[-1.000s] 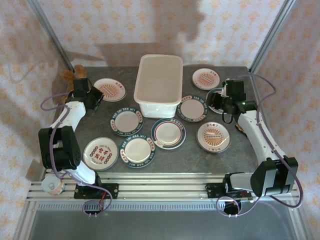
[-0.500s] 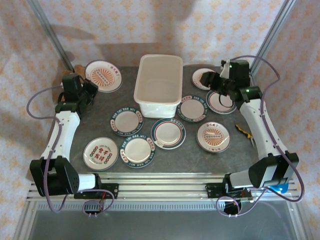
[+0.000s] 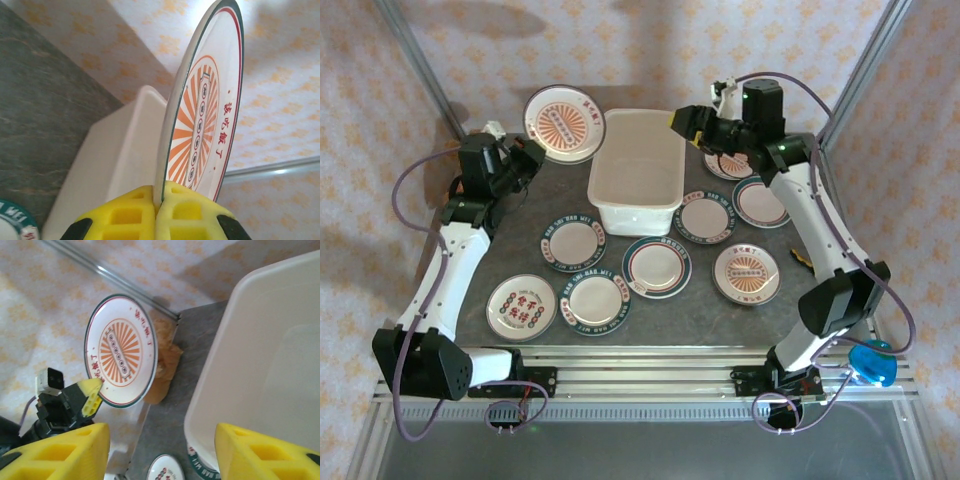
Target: Place the plates into the plastic bin on the countertop
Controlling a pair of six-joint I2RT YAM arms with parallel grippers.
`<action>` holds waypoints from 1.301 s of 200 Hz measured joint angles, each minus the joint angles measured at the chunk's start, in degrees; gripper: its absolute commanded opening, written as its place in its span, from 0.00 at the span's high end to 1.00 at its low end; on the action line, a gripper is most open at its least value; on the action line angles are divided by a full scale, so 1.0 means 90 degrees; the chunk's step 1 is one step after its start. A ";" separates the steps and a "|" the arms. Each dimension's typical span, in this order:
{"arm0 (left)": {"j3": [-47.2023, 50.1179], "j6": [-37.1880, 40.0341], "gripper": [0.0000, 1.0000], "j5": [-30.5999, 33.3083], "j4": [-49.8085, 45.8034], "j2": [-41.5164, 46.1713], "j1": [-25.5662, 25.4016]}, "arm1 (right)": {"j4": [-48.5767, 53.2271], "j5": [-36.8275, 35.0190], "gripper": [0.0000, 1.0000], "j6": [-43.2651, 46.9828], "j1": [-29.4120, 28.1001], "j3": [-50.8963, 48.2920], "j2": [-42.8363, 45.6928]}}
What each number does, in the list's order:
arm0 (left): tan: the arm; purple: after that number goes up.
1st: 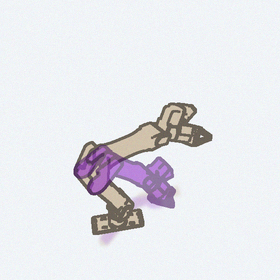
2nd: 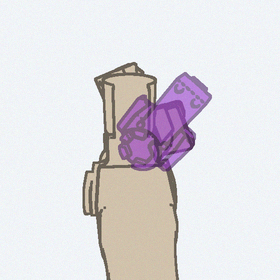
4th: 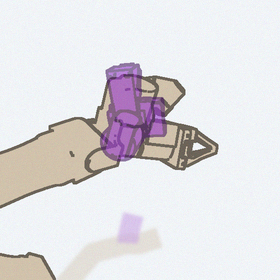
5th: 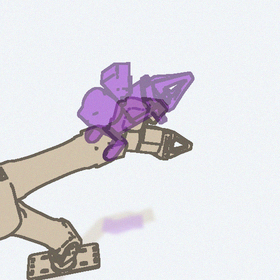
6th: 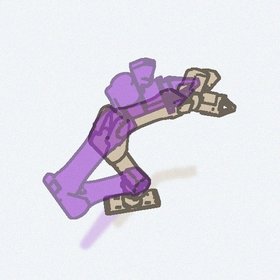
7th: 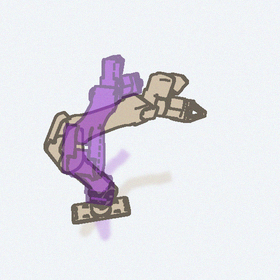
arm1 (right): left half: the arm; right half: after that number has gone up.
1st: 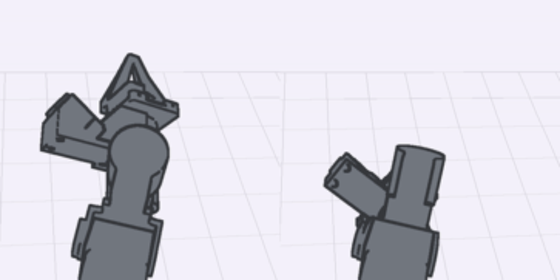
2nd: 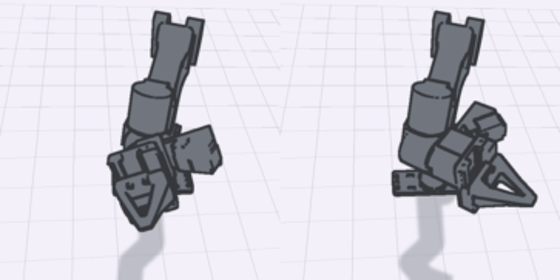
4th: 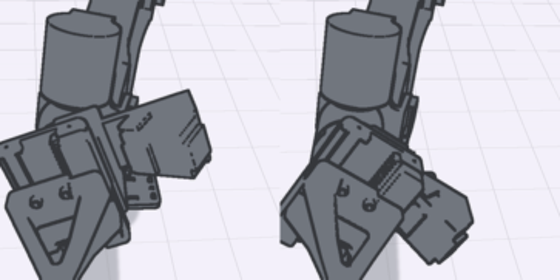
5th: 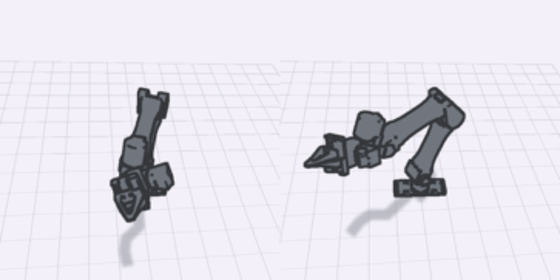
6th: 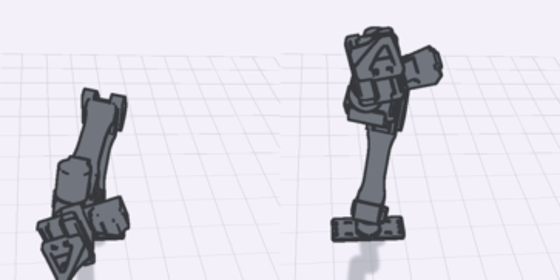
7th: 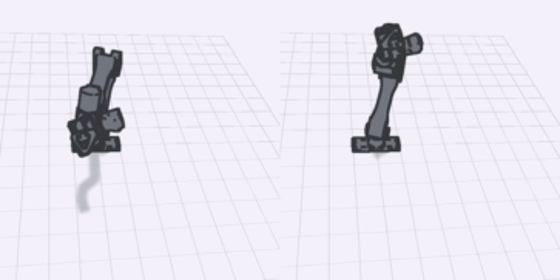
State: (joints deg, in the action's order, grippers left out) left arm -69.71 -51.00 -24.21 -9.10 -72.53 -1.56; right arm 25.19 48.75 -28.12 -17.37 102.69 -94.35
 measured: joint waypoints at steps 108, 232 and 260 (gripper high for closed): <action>-0.0228 -0.0719 1.00 -0.0270 0.0806 -0.0578 -0.0894 | -0.0971 0.0287 0.49 -0.0833 -0.0355 -0.0114 -0.0590; -0.0559 -0.0906 1.00 -0.0340 0.1044 -0.1030 -0.1294 | -0.1729 0.0112 0.83 -0.1382 -0.0364 -0.0510 -0.0848; -0.0585 -0.0901 1.00 -0.0333 0.1032 -0.1115 -0.1328 | -0.2079 0.0036 0.96 -0.1598 -0.0364 -0.0731 -0.0848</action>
State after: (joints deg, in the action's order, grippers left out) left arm -74.98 -59.11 -27.20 0.19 -82.56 -13.52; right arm 6.48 49.08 -42.50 -20.64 96.12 -101.97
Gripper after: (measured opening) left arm 0.050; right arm 0.086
